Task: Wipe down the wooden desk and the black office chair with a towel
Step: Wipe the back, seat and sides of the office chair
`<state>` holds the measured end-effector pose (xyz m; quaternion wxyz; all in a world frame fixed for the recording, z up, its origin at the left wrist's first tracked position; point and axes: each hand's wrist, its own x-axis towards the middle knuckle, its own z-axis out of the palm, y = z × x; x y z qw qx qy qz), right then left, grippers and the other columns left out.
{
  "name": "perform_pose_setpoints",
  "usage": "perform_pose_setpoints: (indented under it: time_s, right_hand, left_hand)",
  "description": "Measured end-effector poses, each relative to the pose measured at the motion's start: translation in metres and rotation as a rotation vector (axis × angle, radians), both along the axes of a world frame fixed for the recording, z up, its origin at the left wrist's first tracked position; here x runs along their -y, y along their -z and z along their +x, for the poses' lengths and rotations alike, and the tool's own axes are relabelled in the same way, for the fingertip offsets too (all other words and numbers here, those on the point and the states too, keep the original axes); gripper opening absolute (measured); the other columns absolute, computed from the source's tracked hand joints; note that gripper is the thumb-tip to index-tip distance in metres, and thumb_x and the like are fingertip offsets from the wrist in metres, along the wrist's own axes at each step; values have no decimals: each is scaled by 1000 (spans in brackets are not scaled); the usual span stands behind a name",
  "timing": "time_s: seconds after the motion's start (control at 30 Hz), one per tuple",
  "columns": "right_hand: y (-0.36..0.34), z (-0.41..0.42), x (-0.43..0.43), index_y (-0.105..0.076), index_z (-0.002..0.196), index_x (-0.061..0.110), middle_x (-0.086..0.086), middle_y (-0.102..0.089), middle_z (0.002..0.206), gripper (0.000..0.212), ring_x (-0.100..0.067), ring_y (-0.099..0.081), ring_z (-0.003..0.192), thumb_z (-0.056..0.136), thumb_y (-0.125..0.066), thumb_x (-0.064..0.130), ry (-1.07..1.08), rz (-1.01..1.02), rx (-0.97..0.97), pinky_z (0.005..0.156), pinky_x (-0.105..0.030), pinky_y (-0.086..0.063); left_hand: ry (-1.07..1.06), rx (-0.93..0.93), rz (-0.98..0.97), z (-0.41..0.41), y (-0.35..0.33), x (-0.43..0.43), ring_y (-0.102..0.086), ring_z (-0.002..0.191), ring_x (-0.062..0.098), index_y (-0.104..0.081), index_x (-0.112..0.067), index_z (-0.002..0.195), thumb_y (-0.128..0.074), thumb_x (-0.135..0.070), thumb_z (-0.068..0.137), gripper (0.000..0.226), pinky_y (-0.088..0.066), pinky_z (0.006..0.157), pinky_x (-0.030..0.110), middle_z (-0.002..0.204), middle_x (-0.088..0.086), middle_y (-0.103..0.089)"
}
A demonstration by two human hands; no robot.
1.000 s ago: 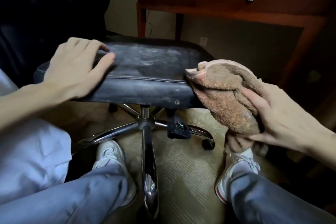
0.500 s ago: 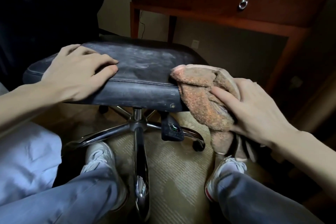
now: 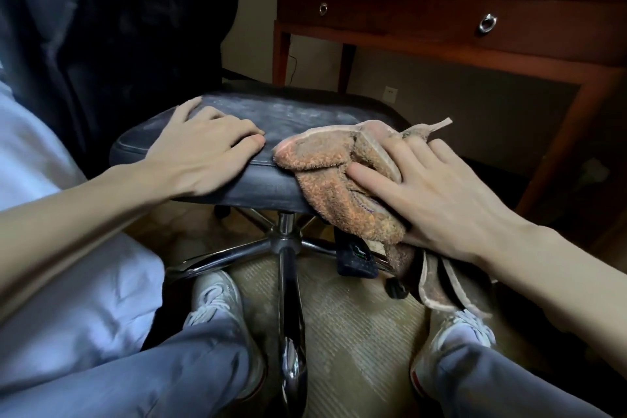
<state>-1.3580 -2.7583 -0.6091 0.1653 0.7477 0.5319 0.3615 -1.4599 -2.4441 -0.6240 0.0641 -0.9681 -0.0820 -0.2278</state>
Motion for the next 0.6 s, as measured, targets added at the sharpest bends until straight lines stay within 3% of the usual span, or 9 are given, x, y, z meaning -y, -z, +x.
perform_pose_setpoints:
  time_s: [0.2, 0.37, 0.5, 0.6]
  right_hand:
    - [-20, -18, -39, -35, 146, 21, -24, -45, 137, 114, -37, -45, 110, 54, -86, 64, 66, -154, 13, 89, -51, -46]
    - [-31, -32, -99, -36, 147, 25, -9, -44, 124, 107, -30, -44, 111, 59, -78, 69, -8, -92, -137, 84, -45, -43]
    - [-20, -22, -104, -35, 150, 29, -8, -44, 132, 96, -29, -44, 117, 72, -73, 71, -87, 10, -342, 98, -46, -41]
    - [-12, -6, -86, -37, 149, 29, -11, -47, 131, 88, -31, -46, 114, 78, -69, 69, -137, 71, -381, 96, -44, -39]
  left_hand:
    - [7, 64, -55, -3, 5, -2, -47, 135, 21, -57, -34, 137, 3, -52, 85, 82, -3, 127, 49, 137, -9, -63]
    - [-2, -19, 38, -9, 4, -10, -41, 142, 24, -49, -22, 151, 8, -52, 79, 97, 3, 127, 47, 144, 2, -59]
    - [17, 2, -46, -7, 2, -15, -33, 147, 14, -56, -28, 146, 5, -55, 76, 97, 6, 127, 39, 147, -6, -58]
    - [75, 98, -99, -12, 5, -16, -39, 142, 13, -67, -28, 131, -9, -56, 87, 78, -4, 127, 42, 137, -7, -64]
